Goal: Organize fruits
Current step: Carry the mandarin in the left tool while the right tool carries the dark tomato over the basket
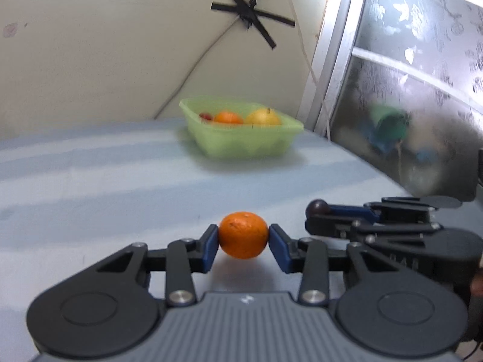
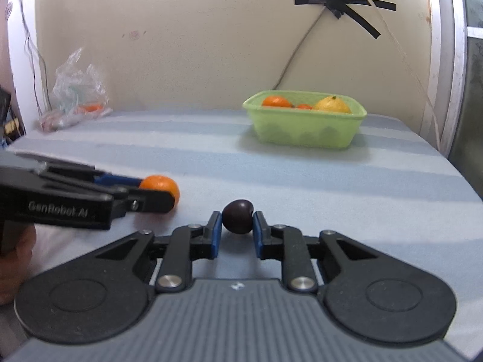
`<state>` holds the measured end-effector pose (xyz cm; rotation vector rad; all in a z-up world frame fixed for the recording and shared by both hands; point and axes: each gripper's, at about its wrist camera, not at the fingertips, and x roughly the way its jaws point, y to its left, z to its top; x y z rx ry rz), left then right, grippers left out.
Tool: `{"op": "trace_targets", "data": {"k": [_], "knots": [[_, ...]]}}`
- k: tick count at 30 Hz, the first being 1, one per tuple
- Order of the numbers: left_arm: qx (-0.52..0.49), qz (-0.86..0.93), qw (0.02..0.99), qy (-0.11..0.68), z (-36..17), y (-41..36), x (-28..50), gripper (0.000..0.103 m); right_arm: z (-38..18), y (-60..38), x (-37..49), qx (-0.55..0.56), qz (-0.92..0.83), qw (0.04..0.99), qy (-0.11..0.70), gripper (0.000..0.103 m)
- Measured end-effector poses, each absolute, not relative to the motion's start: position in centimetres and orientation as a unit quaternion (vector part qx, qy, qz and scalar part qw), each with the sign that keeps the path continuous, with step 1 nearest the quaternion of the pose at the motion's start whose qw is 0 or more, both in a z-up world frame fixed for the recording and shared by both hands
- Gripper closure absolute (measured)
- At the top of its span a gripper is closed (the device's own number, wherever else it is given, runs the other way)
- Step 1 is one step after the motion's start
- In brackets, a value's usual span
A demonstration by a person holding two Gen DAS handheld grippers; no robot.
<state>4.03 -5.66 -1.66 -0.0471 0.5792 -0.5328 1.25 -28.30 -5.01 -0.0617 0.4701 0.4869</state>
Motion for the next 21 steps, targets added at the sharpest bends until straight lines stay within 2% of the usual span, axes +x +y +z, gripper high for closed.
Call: {"op": "trace_targets", "data": {"k": [5,8,14,21], "knots": [[-0.028,-0.267,0.930,0.253,2.4,-7.2,9.8,0.066,-1.2,-30.0,7.0,-0.008,0.234,0.951,0.200,0.078],[-0.038,-0.260,0.928,0.265,3.6,-8.1,14.7,0.066,0.3,-30.5,11.5,0.008,0.233,0.953,0.194,0.078],[-0.058,-0.260,0.910,0.317,2.8,-9.7,22.7,0.066,-0.5,-29.6,17.8,0.001,0.235,0.949,0.208,0.078],[-0.042,-0.255,0.910,0.324,1.9,-10.9,24.1,0.063,-1.7,-28.9,18.9,-0.019,0.233,0.952,0.199,0.077]]}}
